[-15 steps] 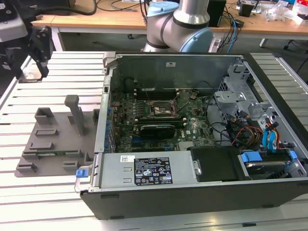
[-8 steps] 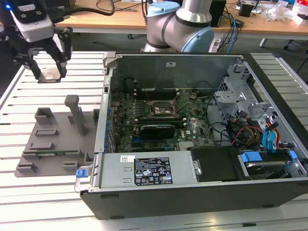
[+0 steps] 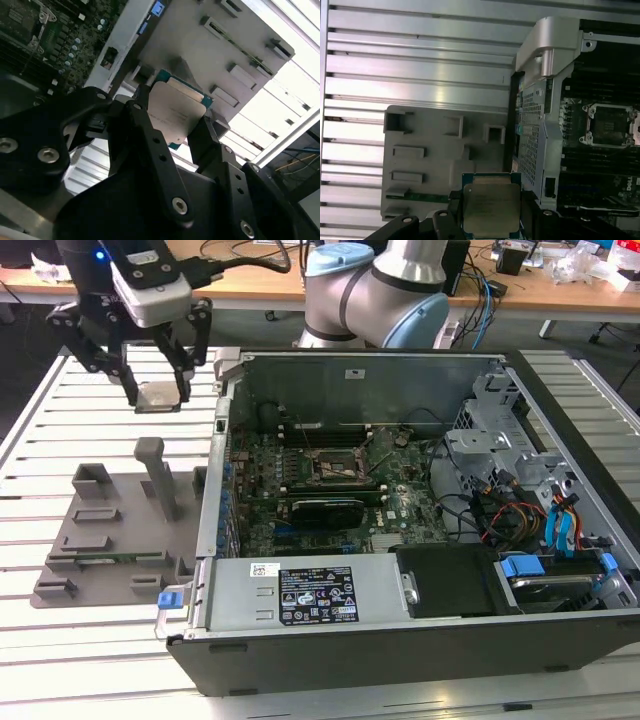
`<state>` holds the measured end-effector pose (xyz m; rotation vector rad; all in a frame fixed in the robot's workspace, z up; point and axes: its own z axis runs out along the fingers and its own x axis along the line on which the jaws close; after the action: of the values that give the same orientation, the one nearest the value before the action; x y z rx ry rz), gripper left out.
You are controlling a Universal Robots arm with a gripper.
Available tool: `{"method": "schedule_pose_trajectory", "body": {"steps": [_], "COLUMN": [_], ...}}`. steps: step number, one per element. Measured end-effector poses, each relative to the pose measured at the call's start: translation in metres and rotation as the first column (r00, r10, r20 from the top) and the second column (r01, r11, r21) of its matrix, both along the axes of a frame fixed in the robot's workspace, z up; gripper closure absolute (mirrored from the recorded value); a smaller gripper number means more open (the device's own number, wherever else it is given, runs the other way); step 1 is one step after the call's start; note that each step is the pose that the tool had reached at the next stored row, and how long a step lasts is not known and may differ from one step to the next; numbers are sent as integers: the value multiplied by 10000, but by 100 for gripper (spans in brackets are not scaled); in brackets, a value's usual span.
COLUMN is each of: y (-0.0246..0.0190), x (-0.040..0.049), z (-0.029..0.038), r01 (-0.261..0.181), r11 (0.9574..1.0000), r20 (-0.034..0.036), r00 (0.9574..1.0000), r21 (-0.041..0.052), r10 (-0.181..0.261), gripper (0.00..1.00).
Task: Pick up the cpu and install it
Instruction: 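Pick up the cpu and move it towards the insertion slot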
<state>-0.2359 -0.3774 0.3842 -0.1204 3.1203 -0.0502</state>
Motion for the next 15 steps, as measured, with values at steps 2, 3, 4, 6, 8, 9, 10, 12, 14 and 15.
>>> {"method": "schedule_pose_trajectory", "body": {"steps": [2,3,4,6,8,9,10,12,14,15], "y": [0,-1,0,0,0,0,0,0,0,0], "x": [176,251,331,437,547,603,653,834,1030,1149], "z": [0,-1,-1,-1,-1,-1,-2,-1,-2,-2], "r01": [0,-1,-2,-1,0,-1,-3,-4,-1,-3], "r11": [10000,10000,10000,10000,9999,9999,9999,9999,9998,9997], "r20": [-13,-18,-24,-32,-41,-46,-50,-66,-81,-92], "r00": [10000,10000,10000,10000,10000,10000,10000,10000,10000,10000], "r21": [-33,-47,-63,-87,-111,-123,-133,-172,-210,-232], "r10": [0,1,2,1,0,0,3,3,-1,1], "gripper": [45,45,45,45,45,45,45,45,45,45]}}
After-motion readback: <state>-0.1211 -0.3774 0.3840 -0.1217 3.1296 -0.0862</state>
